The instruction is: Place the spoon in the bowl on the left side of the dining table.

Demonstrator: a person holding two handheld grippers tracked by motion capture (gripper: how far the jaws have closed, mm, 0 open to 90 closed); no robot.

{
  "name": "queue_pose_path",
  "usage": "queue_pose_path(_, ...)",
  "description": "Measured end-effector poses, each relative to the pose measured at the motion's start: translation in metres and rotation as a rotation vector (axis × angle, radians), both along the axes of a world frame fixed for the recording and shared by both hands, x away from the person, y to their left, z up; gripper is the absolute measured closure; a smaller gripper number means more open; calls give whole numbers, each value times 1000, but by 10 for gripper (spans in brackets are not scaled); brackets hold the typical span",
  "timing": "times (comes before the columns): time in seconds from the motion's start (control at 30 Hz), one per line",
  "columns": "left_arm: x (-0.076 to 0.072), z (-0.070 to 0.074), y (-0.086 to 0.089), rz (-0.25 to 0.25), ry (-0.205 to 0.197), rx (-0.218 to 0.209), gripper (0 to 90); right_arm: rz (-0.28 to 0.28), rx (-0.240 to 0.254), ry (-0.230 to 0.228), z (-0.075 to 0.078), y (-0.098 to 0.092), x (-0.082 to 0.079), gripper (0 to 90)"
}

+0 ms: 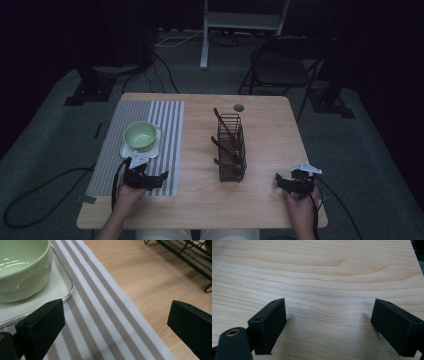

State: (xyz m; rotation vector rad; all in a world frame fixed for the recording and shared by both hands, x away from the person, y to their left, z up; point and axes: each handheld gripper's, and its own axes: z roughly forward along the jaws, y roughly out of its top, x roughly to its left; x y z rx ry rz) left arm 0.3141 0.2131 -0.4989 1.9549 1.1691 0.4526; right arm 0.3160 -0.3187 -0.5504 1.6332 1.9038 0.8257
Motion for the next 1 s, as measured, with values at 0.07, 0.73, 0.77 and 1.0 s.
queue_pose_path(0.07,3,1,-3,-8,1,-11,13,0,0,0,0,0,0,122)
queue_pose_path(0.73,32,24,-34,-76,-52,-17,17,1,-1,-1,0,0,0,122)
queue_pose_path(0.77,32,24,-34,-76,-52,-17,17,1,-1,-1,0,0,0,122)
queue_pose_path(1.0,45,33,-50,-88,-71,-16,17,1,-1,-1,0,0,0,122)
